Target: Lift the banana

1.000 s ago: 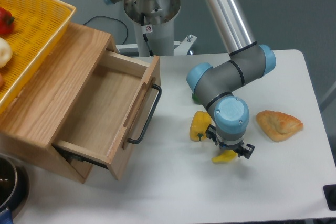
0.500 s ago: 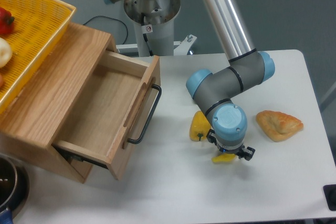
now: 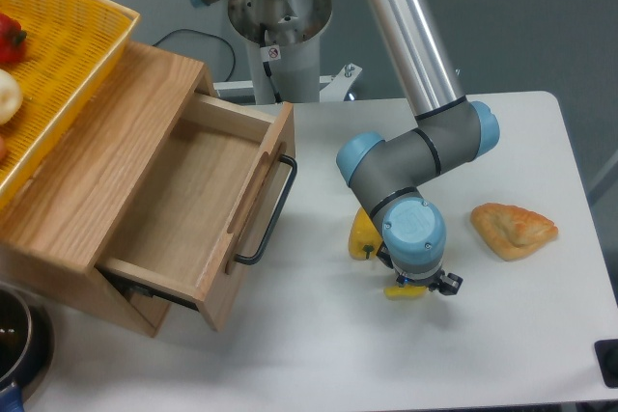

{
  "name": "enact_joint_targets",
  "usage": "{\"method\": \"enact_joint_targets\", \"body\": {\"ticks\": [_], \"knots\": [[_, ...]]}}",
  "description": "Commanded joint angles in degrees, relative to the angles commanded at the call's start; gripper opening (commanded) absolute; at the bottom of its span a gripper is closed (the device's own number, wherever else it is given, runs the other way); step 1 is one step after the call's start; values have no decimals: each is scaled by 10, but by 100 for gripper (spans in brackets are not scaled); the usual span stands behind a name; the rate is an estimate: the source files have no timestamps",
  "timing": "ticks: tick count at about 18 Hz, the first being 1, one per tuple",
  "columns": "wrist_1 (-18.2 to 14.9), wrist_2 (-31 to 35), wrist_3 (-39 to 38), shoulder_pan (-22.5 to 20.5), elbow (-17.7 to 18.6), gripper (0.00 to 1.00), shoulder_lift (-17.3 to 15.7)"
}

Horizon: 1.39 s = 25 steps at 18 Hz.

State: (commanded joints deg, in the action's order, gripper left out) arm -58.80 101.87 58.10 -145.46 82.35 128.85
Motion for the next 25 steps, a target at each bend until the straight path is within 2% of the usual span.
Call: {"method": "enact_joint_targets", "body": {"ticks": [9,14,19,22,25], "knots": [[0,-31,29,-10,-18,24,-42],[-1,-131,44,-25,-19,24,-97],[-3,-163,53,-19,-19,25,-127],[-9,-160,54,-18,-19,25,-147],[-48,-158,70,-18,-20,25,-162]]}}
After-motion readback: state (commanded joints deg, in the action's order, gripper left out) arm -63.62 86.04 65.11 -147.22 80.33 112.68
